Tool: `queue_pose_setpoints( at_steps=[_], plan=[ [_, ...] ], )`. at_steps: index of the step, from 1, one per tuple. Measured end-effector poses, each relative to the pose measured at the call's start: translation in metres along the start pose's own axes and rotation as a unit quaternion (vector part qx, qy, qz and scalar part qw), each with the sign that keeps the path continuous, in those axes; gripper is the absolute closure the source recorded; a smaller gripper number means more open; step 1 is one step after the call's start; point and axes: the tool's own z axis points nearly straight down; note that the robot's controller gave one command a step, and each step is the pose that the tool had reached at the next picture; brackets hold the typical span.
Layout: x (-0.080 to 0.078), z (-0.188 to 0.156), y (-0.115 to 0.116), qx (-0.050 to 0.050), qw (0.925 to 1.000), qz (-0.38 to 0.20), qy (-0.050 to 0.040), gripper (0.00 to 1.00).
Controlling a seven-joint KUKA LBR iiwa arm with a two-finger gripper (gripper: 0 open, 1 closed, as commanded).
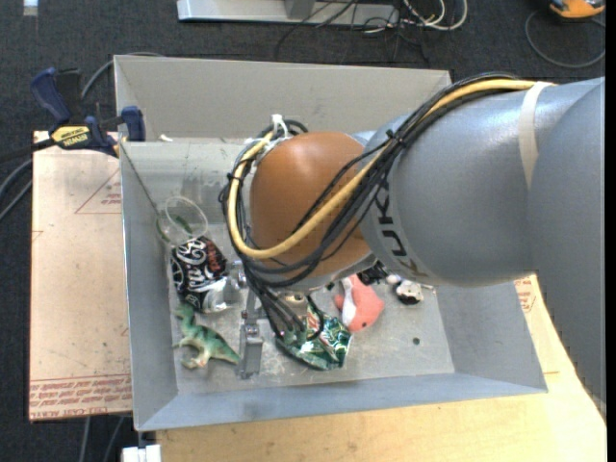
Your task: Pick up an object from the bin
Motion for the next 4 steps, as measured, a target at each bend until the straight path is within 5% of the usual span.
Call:
queue_pose_setpoints(
  at_steps=[1, 2, 3, 4],
  plan=[
    [-0.002, -0.004, -0.001, -0.001, 1.0, 0.002, -0.0035, 0.0],
    [-0.004, 0.097, -0.043, 0.0, 0.9986, -0.053, 0.0002, 0.0],
    [-0.009, 0.067, -0.053, -0.001, 0.9962, -0.087, -0.0054, 0.0],
    [-0.015, 0.036, -0.125, 0.0, 1.0, -0.001, -0.0017, 0.0]
  ],
)
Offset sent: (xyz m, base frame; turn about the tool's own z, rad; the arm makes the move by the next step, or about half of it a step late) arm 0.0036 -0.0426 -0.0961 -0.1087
